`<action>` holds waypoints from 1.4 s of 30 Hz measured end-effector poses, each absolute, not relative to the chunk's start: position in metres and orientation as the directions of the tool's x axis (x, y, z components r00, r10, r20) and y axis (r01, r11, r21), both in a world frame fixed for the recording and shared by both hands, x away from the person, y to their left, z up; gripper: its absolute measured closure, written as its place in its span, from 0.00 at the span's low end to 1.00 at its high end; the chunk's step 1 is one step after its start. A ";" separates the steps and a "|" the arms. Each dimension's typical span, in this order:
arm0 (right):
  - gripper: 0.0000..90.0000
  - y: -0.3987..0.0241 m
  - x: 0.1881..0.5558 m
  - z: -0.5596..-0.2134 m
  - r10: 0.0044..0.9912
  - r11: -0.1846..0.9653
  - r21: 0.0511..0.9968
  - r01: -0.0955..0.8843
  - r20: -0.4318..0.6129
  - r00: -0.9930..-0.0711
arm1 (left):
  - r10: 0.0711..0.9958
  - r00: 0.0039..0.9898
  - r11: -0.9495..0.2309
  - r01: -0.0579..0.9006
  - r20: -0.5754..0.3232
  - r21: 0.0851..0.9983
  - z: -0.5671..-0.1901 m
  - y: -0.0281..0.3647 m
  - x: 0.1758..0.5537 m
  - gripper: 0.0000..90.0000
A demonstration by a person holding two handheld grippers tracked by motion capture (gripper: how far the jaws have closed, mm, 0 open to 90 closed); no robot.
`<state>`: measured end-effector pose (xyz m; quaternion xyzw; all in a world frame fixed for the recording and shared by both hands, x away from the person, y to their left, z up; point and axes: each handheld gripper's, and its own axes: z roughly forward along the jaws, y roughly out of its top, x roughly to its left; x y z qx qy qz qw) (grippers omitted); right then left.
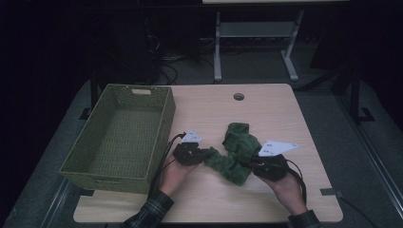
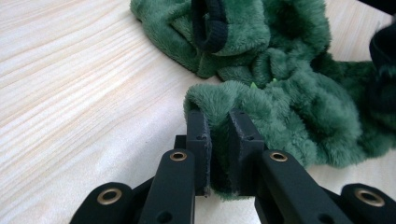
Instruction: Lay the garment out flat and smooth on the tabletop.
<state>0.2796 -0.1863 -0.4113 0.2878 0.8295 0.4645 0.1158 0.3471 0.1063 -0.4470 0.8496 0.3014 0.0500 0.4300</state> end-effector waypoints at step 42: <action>0.93 -0.250 0.225 -0.443 0.656 0.410 0.780 0.474 0.109 -0.747 | 0.490 0.853 -0.472 0.431 -0.178 0.769 -0.422 0.116 0.299 0.86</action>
